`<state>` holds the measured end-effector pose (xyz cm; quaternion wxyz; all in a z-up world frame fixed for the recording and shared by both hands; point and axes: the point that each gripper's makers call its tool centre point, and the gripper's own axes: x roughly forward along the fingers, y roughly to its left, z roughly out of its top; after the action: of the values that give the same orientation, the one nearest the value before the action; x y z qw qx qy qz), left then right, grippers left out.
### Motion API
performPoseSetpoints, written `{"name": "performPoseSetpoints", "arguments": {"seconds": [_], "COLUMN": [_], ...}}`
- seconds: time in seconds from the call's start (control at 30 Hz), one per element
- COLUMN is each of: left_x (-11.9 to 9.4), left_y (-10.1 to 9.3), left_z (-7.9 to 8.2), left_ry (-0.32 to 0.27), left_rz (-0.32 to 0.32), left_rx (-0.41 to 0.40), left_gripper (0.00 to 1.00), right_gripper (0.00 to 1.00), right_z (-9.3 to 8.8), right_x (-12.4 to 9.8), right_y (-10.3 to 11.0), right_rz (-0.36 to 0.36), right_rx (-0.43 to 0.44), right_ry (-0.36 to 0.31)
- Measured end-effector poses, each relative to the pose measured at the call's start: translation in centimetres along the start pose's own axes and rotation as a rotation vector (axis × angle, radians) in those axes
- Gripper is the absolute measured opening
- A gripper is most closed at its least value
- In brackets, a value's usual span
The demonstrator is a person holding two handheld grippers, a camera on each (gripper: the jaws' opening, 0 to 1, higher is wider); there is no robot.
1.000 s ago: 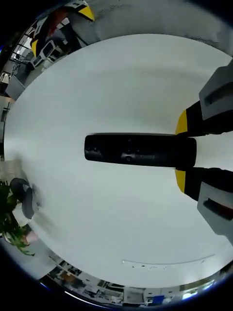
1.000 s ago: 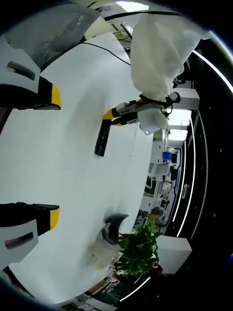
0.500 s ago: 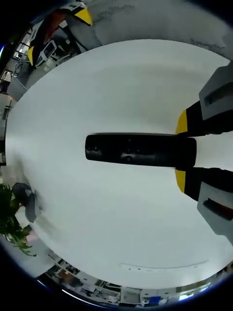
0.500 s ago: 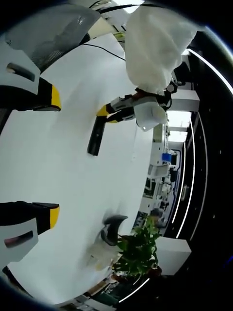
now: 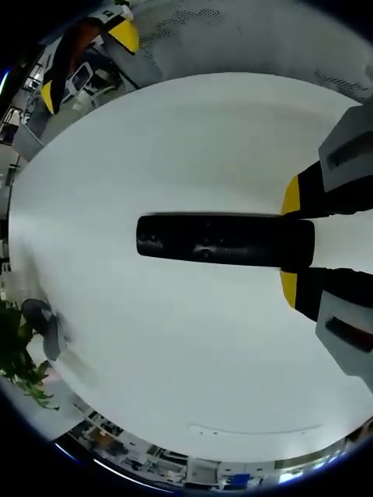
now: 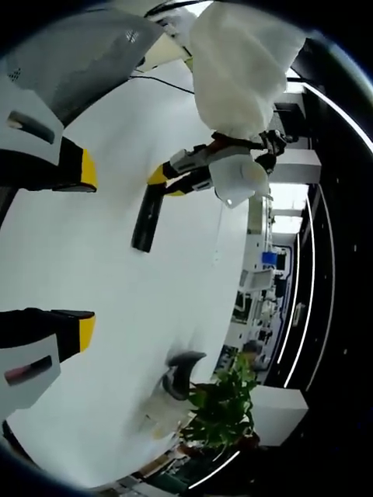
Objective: Press the specified remote control buttons in sequence, fully releasing each button before pressing the next.
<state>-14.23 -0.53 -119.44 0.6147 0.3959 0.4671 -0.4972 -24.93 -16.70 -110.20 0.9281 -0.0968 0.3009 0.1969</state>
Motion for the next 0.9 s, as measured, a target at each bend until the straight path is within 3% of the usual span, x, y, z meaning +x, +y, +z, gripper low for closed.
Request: {"name": "performPoseSetpoints", "arguments": {"seconds": [0.2, 0.37, 0.7, 0.9], "left_x": [-0.1, -0.2, -0.4, -0.6], "left_y": [-1.5, -2.8, -5.6, -7.1], "left_z": [-0.2, -0.5, -1.1, -1.4], "left_ry": [-0.006, -0.002, -0.042, -0.056], "left_rz": [0.0, 0.0, 0.001, 0.006], "left_rx": [-0.006, 0.001, -0.024, -0.05], "left_gripper": [0.23, 0.23, 0.24, 0.24], "right_gripper": [0.46, 0.43, 0.23, 0.17], "right_z": [-0.2, -0.3, -0.8, -0.8], "right_x": [0.1, 0.0, 0.0, -0.1], "right_y": [0.5, 0.7, 1.3, 1.5], "right_rz": [0.029, 0.03, 0.063, 0.067], "right_rx": [0.002, -0.017, -0.015, -0.015], "right_ry": [0.013, 0.022, 0.061, 0.061]}}
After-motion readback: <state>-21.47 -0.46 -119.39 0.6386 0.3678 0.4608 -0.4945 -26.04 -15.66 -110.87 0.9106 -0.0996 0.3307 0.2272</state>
